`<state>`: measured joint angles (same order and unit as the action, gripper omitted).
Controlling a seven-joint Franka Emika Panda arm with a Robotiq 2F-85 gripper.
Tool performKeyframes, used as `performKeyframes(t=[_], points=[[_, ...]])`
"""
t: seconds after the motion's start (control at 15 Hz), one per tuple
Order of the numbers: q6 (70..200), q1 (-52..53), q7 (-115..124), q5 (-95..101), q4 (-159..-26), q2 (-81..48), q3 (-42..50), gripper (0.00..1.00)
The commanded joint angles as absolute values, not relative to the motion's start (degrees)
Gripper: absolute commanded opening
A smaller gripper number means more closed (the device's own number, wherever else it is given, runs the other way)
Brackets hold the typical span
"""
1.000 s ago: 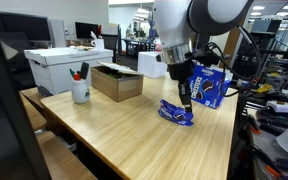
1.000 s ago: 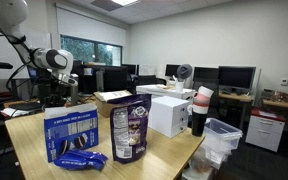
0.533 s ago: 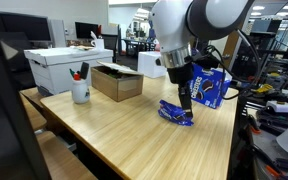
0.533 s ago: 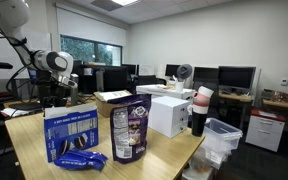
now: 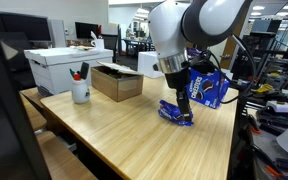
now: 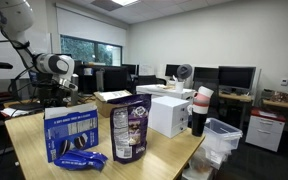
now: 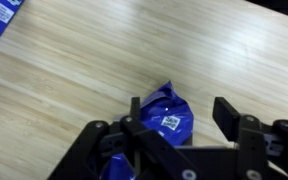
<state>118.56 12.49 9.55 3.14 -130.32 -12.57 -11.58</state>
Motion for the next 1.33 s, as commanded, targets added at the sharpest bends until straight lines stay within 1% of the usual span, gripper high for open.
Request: performKeyframes(t=[0.0,0.2,0.27,0.33,0.4,0.53,0.67,0.93,1.27], points=[[117.3,13.0,8.8,4.2,-129.4,-12.8,-11.3,0.45],[117.2,13.1,8.9,4.4,-129.4,-12.3,-11.3,0.29],[117.2,13.1,9.0,4.4,-129.4,-12.1,-11.3,0.21],[117.1,13.1,9.0,4.4,-129.5,-11.9,-11.3,0.17],[117.1,13.1,9.0,4.4,-129.5,-11.6,-11.3,0.1],[117.1,13.1,9.0,4.4,-129.6,-11.1,-11.3,0.06],[117.0,13.1,9.2,4.6,-130.1,-9.7,-11.3,0.03],[116.5,12.5,9.0,4.7,-132.4,-4.4,-11.0,0.05],[115.7,12.0,10.0,5.1,-135.9,4.1,-10.3,0.06]])
